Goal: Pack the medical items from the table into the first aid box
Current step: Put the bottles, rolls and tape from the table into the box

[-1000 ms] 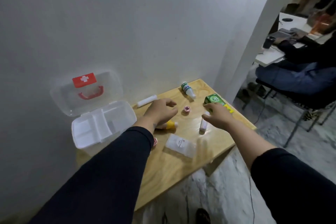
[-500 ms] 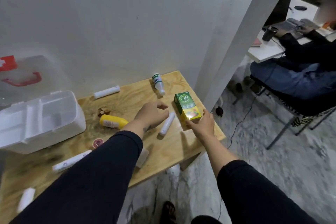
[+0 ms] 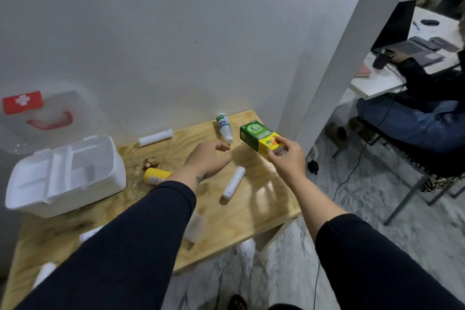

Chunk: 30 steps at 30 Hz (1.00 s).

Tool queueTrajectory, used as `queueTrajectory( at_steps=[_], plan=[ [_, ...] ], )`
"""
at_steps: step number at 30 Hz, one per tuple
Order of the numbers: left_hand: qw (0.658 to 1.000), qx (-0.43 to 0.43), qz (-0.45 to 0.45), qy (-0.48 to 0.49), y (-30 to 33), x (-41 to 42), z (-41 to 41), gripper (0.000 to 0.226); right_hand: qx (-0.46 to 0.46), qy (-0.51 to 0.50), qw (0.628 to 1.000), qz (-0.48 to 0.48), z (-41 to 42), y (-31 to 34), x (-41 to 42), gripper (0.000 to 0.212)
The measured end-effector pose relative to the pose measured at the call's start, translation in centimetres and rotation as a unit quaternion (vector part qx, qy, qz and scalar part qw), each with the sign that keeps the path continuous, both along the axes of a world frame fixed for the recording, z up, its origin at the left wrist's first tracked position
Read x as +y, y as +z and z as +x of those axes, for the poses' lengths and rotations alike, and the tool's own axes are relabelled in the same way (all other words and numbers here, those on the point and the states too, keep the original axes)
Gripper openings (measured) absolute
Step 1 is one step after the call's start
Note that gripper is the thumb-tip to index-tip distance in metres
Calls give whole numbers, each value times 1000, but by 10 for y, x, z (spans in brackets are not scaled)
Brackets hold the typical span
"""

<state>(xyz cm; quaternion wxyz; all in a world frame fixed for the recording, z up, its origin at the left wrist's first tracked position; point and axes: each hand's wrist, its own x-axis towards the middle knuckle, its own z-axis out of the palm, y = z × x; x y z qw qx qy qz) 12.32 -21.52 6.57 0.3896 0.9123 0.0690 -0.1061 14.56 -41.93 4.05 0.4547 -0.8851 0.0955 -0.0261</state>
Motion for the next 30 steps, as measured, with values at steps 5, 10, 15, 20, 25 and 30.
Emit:
queueTrajectory(
  at_steps=[5,10,15,20,25,30],
  plan=[
    [998,-26,-1,52,27,44,-6,35,-38,83,995,-26,15,36,41,43],
    [991,-51,16,119,45,108,-30,32,-68,206,975,-46,13,64,106,46],
    [984,-60,35,164,52,171,-63,30,-95,304,946,-69,2,80,177,45],
    [979,-21,61,196,43,231,-98,41,-109,364,917,-123,-9,86,243,46],
    [971,30,122,202,18,277,-112,65,-113,417,881,-194,-16,82,294,49],
    [968,55,196,149,-2,316,-116,93,-85,450,855,-243,-14,69,342,51]
  ],
)
